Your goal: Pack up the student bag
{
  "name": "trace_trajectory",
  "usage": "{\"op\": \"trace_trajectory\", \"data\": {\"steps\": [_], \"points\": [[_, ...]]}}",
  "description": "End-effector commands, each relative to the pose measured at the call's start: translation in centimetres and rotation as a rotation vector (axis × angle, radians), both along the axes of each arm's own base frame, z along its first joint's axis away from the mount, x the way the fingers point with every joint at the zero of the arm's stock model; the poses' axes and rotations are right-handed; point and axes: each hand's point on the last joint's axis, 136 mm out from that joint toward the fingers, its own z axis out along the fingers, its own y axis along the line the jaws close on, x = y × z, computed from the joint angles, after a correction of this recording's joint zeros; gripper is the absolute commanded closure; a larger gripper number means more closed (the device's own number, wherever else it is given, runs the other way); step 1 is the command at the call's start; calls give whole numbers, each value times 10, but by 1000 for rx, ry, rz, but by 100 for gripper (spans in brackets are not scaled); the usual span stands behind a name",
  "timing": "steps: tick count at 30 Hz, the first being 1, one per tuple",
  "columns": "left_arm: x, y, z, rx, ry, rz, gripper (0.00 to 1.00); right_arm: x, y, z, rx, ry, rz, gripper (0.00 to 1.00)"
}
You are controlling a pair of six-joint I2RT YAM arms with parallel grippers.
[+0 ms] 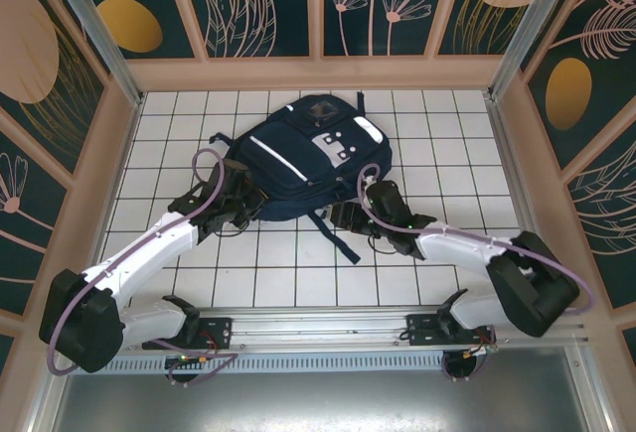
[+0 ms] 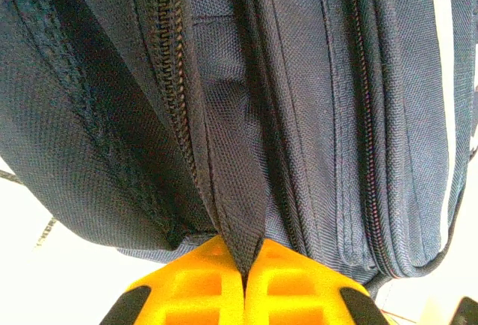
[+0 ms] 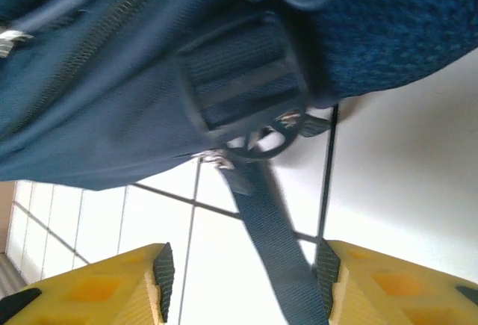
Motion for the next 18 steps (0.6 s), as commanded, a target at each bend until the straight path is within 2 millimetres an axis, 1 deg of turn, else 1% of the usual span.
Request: {"op": "trace_trajectory", "data": {"steps": [1, 2, 4, 5, 7, 10, 12, 13, 16, 18], "points": [[11, -10, 12, -32, -88, -54, 100, -13, -16, 16, -24, -45, -9, 39], [8, -15, 9, -36, -82, -78, 100, -15, -24, 20, -30, -55, -31, 35], [-1, -30, 5, -35, -88, -157, 100, -14, -49, 27, -61, -75, -119, 34], [-7, -38, 3, -29, -94, -197, 98, -13, -61, 30, -76, -77, -164, 33], [-24, -62, -1, -13, -111, -313, 93, -7, -86, 37, -103, -84, -260, 34], [-51, -97, -12, 26, -115, -489, 85, 0, -117, 45, -136, -91, -383, 34], [-67, -116, -20, 53, -120, -604, 80, 1, -126, 47, -147, -84, -414, 34], [-74, -126, -21, 53, -131, -655, 78, 5, -135, 47, -155, -75, -450, 34], [-93, -160, -16, 40, -193, -799, 72, 8, -145, 48, -156, -64, -480, 35], [-96, -184, -12, 35, -232, -862, 66, 9, -152, 49, -167, -60, -502, 36]]}}
